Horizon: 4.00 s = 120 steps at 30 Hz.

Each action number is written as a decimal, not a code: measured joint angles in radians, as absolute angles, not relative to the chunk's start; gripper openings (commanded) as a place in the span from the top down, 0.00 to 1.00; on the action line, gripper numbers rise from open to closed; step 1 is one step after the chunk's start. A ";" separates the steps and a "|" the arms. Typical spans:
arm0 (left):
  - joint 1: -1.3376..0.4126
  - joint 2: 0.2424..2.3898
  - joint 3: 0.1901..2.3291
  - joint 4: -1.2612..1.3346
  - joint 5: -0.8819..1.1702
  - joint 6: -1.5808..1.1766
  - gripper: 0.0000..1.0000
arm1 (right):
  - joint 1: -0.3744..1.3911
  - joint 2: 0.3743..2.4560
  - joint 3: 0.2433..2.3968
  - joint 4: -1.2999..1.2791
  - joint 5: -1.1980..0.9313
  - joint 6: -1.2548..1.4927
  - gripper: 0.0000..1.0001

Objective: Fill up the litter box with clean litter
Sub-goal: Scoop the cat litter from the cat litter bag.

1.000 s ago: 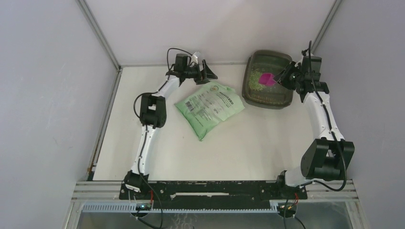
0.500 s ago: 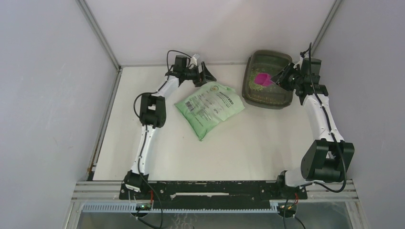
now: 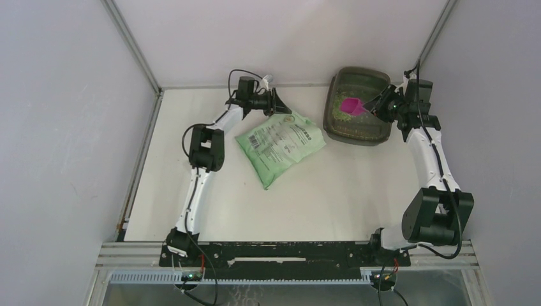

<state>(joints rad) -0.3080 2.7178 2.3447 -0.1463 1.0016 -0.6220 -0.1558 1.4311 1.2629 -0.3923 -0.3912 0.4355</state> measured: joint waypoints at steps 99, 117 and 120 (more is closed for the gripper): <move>-0.341 1.379 1.028 0.152 0.903 -0.614 0.99 | 0.530 1.340 0.921 -0.292 -0.538 0.713 1.00; -0.348 1.379 1.028 0.217 0.925 -0.683 0.99 | 0.473 1.469 0.664 0.364 -0.833 0.994 1.00; -0.348 1.379 1.028 0.222 0.929 -0.683 0.99 | 0.437 1.467 0.611 0.483 -0.879 1.076 1.00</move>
